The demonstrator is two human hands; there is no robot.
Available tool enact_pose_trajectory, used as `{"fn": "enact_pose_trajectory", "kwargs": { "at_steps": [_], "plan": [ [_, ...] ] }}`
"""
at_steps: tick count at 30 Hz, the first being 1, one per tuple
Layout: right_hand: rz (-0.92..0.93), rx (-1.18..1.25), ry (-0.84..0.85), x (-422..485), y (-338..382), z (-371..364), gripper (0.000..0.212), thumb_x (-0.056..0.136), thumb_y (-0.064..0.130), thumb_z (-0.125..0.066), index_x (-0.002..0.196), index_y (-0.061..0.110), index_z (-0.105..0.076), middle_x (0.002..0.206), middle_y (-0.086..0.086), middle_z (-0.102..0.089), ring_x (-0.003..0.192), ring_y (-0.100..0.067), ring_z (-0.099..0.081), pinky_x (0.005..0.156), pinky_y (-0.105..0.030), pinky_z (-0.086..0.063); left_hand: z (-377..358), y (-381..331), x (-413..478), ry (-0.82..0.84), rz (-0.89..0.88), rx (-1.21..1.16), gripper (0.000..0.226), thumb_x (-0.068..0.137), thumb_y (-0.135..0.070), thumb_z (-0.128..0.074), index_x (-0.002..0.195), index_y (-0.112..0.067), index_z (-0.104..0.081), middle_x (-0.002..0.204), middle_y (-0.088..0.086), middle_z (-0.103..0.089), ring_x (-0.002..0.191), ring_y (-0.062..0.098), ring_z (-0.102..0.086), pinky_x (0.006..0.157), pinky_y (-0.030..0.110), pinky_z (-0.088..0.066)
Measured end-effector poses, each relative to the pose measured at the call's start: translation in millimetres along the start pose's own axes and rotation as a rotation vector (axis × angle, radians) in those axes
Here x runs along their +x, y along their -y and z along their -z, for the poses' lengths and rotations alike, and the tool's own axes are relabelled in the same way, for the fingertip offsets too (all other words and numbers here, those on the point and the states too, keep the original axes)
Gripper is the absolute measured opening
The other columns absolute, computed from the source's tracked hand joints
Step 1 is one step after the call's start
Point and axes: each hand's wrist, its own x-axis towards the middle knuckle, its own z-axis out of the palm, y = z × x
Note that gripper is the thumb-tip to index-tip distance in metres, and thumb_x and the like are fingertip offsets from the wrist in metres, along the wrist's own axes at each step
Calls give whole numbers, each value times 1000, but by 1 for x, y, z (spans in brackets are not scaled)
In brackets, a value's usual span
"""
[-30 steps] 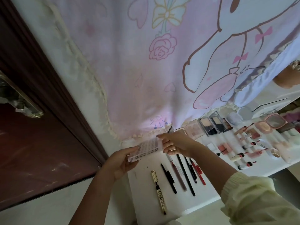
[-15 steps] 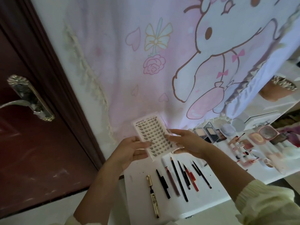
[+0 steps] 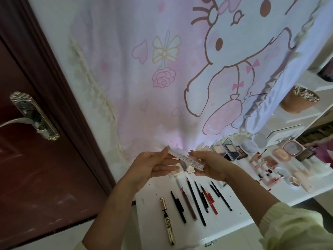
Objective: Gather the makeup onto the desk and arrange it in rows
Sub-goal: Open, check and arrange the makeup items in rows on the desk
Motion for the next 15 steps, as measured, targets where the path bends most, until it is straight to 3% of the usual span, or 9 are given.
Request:
{"fn": "enact_pose_trajectory", "kwargs": {
  "at_steps": [4,8,15],
  "plan": [
    [9,10,63,-4,2,-1,31,95,23,-57,115,-1,-59,71,-2,-61,59,-13,-56,59,-28,-51,-2,-1,-1,-7,-12,0,48,85,-48,-54,105,-8,-70,103,9,-74,94,25,-71,77,26,-58],
    [12,-7,110,-8,5,-2,28,96,23,-54,111,0,-58,63,2,-62,54,-9,-58,60,-27,-49,-5,-1,-2,-42,-70,58,45,81,-47,-60,103,-10,-72,100,7,-75,91,25,-72,79,30,-57],
    [99,-53,46,-4,4,-5,28,97,31,-54,103,6,-67,95,-13,-61,73,-18,-60,66,-29,-49,-14,2,0,-62,-117,142,41,79,-44,-66,103,-11,-71,99,1,-75,89,20,-72,74,32,-59]
  ]
}}
